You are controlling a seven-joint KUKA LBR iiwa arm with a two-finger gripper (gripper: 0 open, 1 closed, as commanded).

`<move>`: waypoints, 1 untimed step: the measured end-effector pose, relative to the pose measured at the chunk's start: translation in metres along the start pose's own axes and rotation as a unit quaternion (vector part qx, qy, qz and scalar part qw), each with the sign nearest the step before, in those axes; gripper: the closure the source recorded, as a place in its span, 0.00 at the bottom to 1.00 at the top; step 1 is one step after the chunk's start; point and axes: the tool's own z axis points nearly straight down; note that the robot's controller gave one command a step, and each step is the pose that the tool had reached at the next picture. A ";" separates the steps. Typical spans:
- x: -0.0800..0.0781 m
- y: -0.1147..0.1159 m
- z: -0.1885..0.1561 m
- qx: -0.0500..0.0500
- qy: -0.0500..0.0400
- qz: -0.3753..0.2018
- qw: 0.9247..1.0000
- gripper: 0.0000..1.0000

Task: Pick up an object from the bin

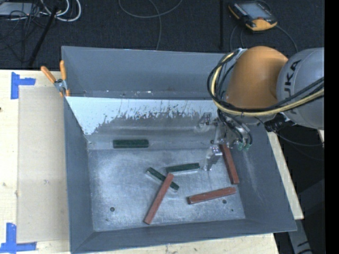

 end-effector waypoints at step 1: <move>-0.001 0.001 0.098 -0.001 -0.003 0.024 1.000 1.00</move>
Offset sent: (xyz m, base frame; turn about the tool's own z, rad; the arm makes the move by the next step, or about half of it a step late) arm 0.0000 0.0000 0.0000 0.0000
